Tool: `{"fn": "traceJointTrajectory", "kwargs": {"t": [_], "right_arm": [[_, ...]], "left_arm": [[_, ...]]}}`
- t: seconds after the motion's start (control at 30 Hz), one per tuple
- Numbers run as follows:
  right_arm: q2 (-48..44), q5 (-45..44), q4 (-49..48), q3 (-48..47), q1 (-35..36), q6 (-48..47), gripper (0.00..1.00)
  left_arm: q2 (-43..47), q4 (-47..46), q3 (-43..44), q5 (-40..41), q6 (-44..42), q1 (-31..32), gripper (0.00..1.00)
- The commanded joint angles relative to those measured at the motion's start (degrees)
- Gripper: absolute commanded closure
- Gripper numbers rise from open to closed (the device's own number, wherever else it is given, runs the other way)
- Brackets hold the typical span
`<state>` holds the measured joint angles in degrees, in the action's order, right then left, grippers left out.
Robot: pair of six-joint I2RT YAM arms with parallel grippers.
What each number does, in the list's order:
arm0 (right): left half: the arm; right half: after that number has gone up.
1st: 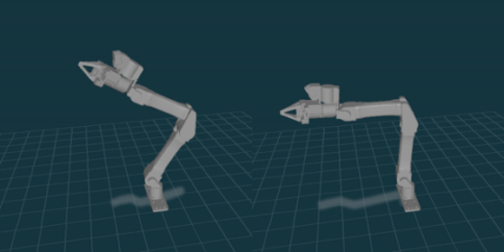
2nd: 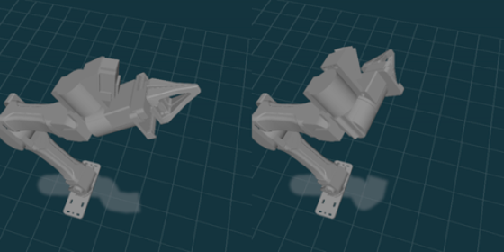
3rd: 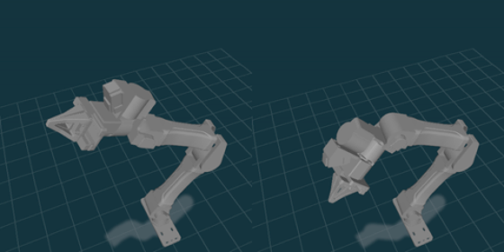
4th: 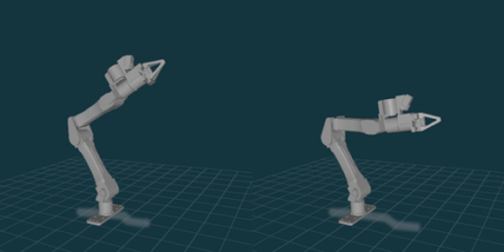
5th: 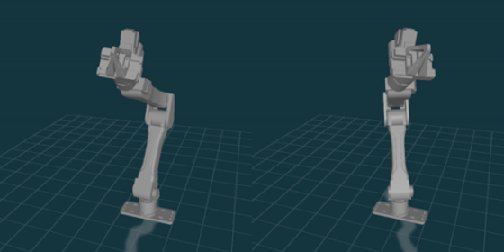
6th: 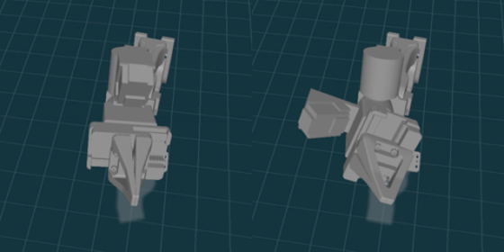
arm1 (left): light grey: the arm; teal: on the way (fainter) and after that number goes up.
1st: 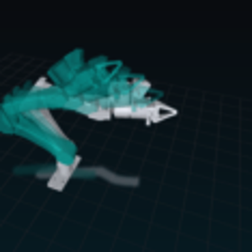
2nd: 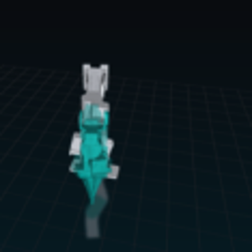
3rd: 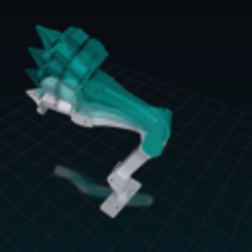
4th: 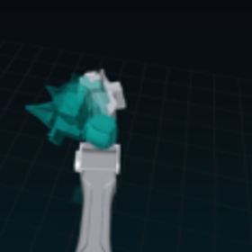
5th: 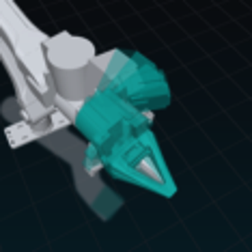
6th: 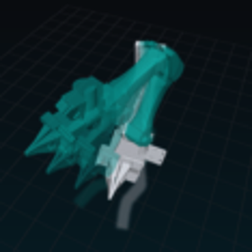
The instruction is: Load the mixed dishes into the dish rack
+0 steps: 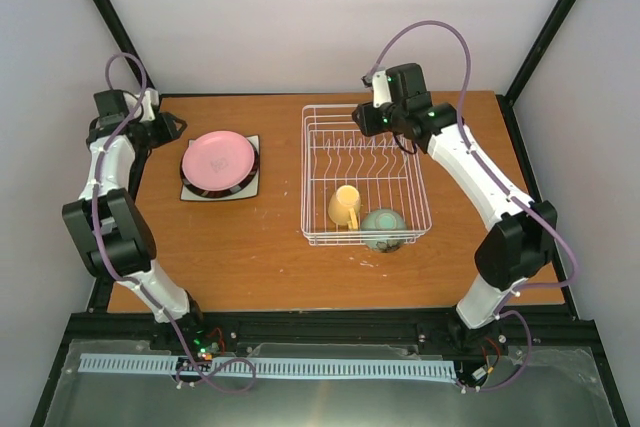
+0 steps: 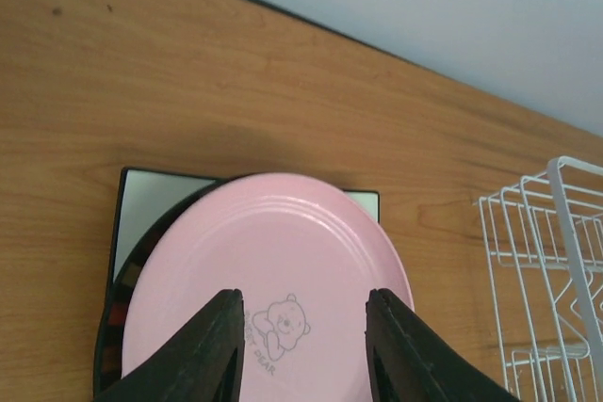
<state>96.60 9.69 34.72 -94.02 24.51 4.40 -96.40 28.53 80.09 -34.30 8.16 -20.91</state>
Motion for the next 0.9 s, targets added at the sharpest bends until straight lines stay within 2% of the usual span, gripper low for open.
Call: {"fn": "traceJointTrajectory", "kwargs": {"t": [0.0, 0.1, 0.27, 0.47, 0.67, 0.87], "right_arm": [[1.01, 4.08, 5.40, -3.97, -1.22, 1.38, 0.62], [2.38, 6.19, 8.11, -5.94, -2.03, 2.24, 0.62], [4.64, 7.05, 13.92, -11.12, -2.83, 2.54, 0.62], [8.16, 8.13, 18.52, -17.92, -4.02, 3.21, 0.61], [11.84, 9.93, 20.48, -23.04, -4.40, 3.70, 0.61], [13.77, 11.16, 20.97, -24.03, -4.47, 3.70, 0.61]], "left_arm": [[-2.40, 9.67, 5.66, 1.16, -2.86, -0.36, 0.63], [-4.61, 13.58, 5.77, 3.23, -4.90, -0.29, 0.63], [-6.85, 15.98, 3.12, 2.05, -6.74, -0.36, 0.71], [-9.80, 18.32, 4.59, 1.91, -8.22, -0.36, 0.71], [-8.73, 15.84, 2.31, 3.19, -7.16, -1.72, 0.73], [-9.00, 15.47, 1.47, 6.16, -8.24, -2.47, 0.73]]}}
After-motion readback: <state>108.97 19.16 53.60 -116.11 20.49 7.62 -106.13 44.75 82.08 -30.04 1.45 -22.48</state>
